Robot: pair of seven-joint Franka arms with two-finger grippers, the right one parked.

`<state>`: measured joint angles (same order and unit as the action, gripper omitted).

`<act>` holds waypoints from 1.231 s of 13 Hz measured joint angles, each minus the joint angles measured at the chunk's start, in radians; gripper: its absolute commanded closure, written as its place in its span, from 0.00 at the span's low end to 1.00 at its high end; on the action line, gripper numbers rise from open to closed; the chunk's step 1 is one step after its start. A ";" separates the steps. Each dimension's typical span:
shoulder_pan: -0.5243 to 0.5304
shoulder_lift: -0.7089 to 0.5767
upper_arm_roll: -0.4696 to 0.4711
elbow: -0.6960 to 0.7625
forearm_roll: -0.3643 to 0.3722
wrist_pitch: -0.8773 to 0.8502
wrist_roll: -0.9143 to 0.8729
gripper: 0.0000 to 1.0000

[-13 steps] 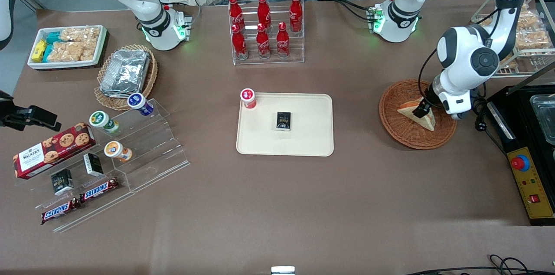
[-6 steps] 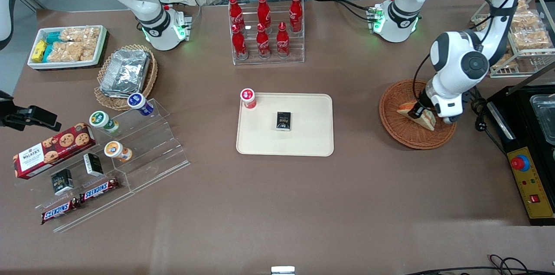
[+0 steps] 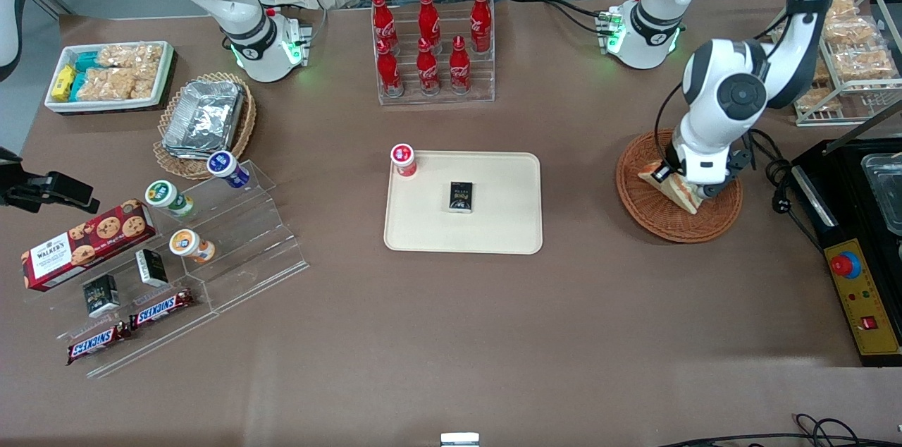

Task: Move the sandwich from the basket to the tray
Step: 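Lift the sandwich and carry it with the left gripper toward the tray, then lower the sandwich onto the tray beside the black box and release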

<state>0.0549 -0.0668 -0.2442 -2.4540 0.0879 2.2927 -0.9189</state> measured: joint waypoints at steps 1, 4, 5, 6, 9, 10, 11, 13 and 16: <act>-0.006 -0.028 -0.023 0.035 -0.007 -0.056 0.013 1.00; -0.078 -0.047 -0.065 0.229 -0.081 -0.258 0.073 1.00; -0.109 -0.037 -0.071 0.285 -0.090 -0.292 0.105 1.00; -0.144 -0.022 -0.074 0.323 -0.091 -0.302 0.136 1.00; -0.261 0.049 -0.079 0.360 -0.082 -0.241 0.173 1.00; -0.298 0.079 -0.080 0.360 -0.076 -0.192 0.173 1.00; -0.328 0.111 -0.080 0.358 -0.072 -0.146 0.173 1.00; -0.378 0.182 -0.081 0.358 -0.057 -0.101 0.176 1.00; -0.415 0.269 -0.080 0.357 -0.027 -0.067 0.187 1.00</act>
<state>-0.3602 0.2021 -0.3243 -2.0970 0.0606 2.2255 -0.7322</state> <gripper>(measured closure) 0.815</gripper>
